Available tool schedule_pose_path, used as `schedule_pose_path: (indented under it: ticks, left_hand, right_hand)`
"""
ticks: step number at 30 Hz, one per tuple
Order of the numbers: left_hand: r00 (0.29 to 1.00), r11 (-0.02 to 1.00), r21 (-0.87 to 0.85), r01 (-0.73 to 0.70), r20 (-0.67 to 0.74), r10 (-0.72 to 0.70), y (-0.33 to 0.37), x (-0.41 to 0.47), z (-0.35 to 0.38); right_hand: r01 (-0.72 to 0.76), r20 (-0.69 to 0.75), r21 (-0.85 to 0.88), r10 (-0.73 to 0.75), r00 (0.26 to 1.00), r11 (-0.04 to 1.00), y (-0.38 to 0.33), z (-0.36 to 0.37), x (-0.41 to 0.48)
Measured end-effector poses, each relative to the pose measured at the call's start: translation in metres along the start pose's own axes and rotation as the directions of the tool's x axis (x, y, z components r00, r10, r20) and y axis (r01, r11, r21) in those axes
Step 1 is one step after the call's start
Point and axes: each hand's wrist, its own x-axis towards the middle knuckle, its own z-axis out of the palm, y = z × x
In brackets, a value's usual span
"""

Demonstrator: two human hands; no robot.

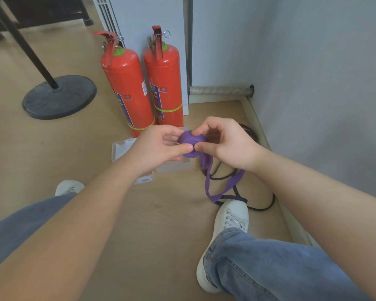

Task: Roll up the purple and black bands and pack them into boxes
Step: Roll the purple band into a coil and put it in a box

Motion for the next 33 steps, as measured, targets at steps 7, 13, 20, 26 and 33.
schedule_pose_path:
  ticks: [7,13,20,26,33]
  left_hand:
    - [1.0,0.98,-0.195,-0.028,0.007,0.03,-0.009,-0.001,0.004]
    - [0.999,0.986,-0.164,-0.013,-0.036,0.008,-0.01,-0.002,0.006]
    - [0.989,0.935,0.331,-0.126,-0.03,0.144,-0.003,0.003,-0.006]
    - [0.997,0.977,-0.203,-0.067,-0.058,0.056,-0.006,0.001,-0.001]
    - [0.999,0.96,-0.281,0.019,-0.04,-0.031,-0.011,-0.004,0.004]
  right_hand:
    - [-0.024,-0.006,0.215,0.025,1.0,0.976,0.001,-0.002,-0.001]
    - [-0.05,-0.005,0.143,0.051,0.999,0.988,0.003,-0.005,0.0]
    - [0.003,0.067,-0.161,0.008,0.998,0.987,-0.004,-0.01,0.003]
    - [0.034,-0.086,0.201,-0.017,0.996,0.979,-0.003,-0.008,0.001]
    - [0.012,-0.078,0.159,0.001,0.997,0.987,0.007,-0.004,0.0]
